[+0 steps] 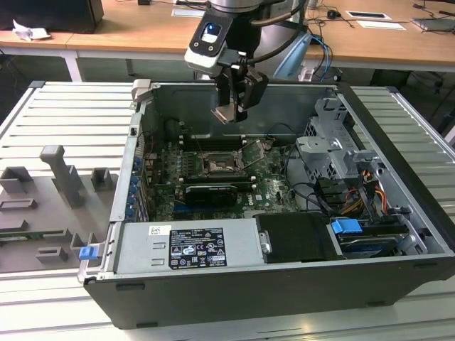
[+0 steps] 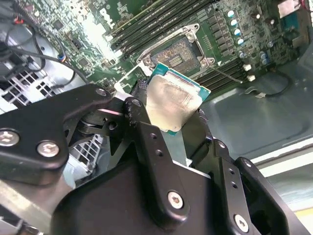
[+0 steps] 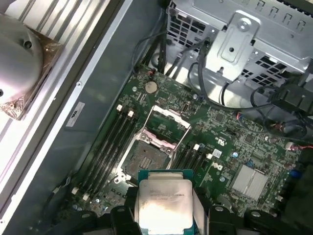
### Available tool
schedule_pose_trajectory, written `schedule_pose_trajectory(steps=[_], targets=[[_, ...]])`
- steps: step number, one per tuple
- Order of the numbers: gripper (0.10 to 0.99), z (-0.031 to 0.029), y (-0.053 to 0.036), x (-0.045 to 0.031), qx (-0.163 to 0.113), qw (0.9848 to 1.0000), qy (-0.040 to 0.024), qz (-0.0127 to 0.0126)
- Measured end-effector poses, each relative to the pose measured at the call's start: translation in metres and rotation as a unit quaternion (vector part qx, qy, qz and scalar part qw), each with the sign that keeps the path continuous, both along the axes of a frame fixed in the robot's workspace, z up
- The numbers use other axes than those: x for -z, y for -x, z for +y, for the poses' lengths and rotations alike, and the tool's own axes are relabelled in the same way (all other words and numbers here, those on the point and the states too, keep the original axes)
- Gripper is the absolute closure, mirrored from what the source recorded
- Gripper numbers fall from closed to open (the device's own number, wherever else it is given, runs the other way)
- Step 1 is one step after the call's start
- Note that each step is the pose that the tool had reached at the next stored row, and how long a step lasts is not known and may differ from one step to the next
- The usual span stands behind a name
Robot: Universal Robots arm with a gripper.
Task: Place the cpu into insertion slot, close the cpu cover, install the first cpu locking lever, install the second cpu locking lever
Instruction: 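Place the cpu into insertion slot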
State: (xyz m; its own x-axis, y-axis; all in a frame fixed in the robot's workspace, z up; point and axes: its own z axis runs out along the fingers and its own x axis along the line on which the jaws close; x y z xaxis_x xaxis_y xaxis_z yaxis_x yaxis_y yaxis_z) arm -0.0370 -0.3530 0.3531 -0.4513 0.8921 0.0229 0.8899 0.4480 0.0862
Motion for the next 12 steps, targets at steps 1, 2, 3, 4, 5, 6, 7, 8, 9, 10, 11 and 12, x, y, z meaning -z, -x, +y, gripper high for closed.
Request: schedule_pose_trajectory(steps=[1, 2, 3, 4, 5, 6, 7, 8, 9, 10, 11, 12], targets=[[0.557, 0.0000, 0.0000, 0.0002, 0.007, 1.0000, 0.0000, 0.0000], [0.557, 0.0000, 0.0000, 0.0006, 0.017, 0.9999, 0.0000, 0.0000], [0.557, 0.0000, 0.0000, 0.0010, 0.031, 0.9995, 0.0000, 0.0000], [0.557, 0.0000, 0.0000, 0.0014, 0.041, 0.9991, 0.0000, 0.0001], [0.557, 0.0000, 0.0000, 0.0017, 0.050, 0.9988, 0.0000, 0.0001], [0.557, 0.0000, 0.0000, 0.0019, 0.056, 0.9984, 0.0000, 0.0001], [0.557, 0.0000, 0.0000, 0.0023, 0.066, 0.9978, 0.0000, 0.0002], [0.557, 0.0000, 0.0000, 0.0025, 0.072, 0.9974, 0.0000, 0.0002], [0.557, 0.0000, 0.0000, 0.0028, 0.082, 0.9967, 0.0000, 0.0002], [0.557, 0.0000, 0.0000, 0.0034, 0.095, 0.9955, 0.0000, 0.0003], [0.557, 0.0000, 0.0000, 0.0039, 0.106, 0.9944, 0.0000, 0.0004], [0.557, 0.0000, 0.0000, 0.0043, 0.116, 0.9933, 0.0000, 0.0004]])
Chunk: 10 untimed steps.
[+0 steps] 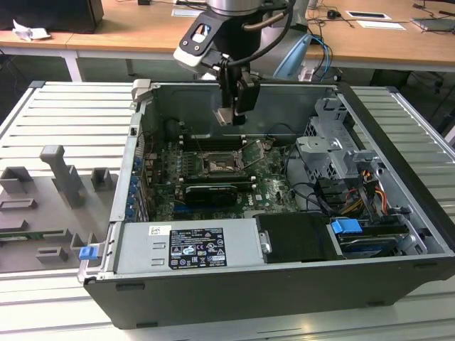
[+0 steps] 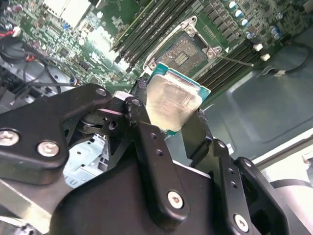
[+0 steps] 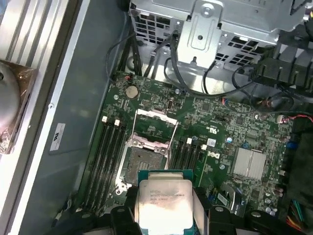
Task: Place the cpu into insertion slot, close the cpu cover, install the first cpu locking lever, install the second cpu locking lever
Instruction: 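Place the cpu into insertion slot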
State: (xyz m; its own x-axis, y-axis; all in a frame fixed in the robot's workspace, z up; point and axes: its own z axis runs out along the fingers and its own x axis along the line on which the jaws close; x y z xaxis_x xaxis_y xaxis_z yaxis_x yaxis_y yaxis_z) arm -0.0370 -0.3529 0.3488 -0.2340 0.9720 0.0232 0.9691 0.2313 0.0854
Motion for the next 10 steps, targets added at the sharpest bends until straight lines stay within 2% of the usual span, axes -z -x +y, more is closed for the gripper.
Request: schedule_pose_trajectory(steps=[6, 10], targets=[[0.557, 0.0000, 0.0000, 0.0021, 0.044, 0.9990, 0.0001, 0.0001], [0.557, 0.0001, 0.0000, 0.0093, 0.067, 0.9977, 0.0000, 0.0004]])
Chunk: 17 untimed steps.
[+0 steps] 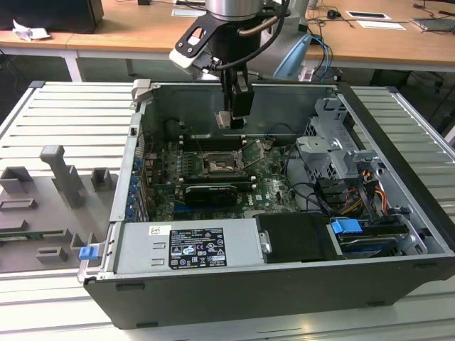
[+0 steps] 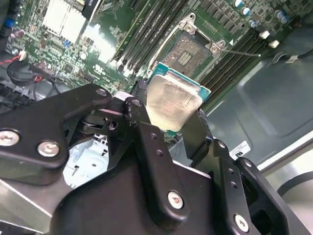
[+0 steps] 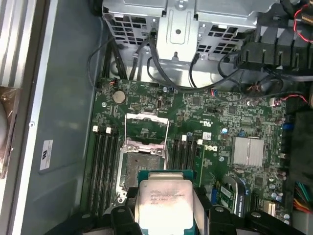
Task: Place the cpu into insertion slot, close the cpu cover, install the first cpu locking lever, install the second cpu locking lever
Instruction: 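Place the cpu into insertion slot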
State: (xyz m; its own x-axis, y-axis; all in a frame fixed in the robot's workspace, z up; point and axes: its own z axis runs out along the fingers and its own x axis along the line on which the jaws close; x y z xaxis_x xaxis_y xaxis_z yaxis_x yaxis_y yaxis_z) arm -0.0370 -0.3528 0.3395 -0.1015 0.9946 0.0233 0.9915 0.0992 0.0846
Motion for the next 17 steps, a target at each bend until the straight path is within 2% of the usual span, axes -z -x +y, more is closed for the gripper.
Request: schedule_pose_trajectory(steps=[2, 3, 10, 13, 17], targets=[[0.557, 0.0000, 0.0000, 0.0051, 0.005, 1.0000, 0.0000, 0.0005], [0.557, 0.0000, 0.0001, 0.0091, 0.006, 1.0000, 0.0001, 0.0017], [0.557, 0.0000, 0.0000, 0.0235, 0.006, 1.0000, 0.0000, 0.0033], [0.557, 0.0000, 0.0000, 0.0334, 0.006, 1.0000, 0.0000, 0.0037], [0.557, 0.0000, 0.0001, 0.0449, 0.006, 1.0000, 0.0001, 0.0061]])
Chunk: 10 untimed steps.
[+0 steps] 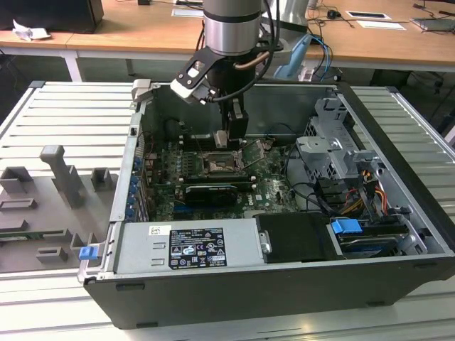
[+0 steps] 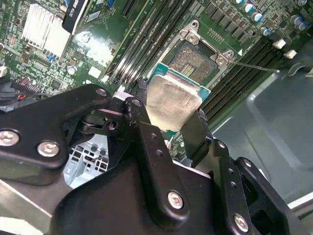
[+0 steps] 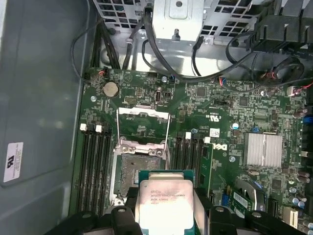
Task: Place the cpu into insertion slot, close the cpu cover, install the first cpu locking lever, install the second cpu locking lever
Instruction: 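Place the cpu into insertion slot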
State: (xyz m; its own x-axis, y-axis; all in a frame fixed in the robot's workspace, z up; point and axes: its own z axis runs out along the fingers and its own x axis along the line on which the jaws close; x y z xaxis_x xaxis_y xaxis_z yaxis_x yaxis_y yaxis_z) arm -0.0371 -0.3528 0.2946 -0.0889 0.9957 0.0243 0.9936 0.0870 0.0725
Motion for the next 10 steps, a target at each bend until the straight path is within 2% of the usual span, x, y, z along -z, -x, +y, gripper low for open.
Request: schedule_pose_trajectory(steps=[3, 5, 8, 9, 10], targets=[[0.557, 0.0000, 0.0000, 0.0059, 0.000, 1.0000, 0.0015, 0.0018], [0.557, 0.0000, 0.0000, 0.0082, 0.001, 1.0000, 0.0029, 0.0016], [0.557, 0.0007, 0.0002, 0.0139, 0.020, 0.9998, 0.0029, 0.0015], [0.557, 0.0020, 0.0007, 0.0169, 0.026, 0.9997, 0.0030, 0.0015], [0.557, 0.0067, 0.0010, 0.0195, 0.026, 0.9997, 0.0030, 0.0015]])
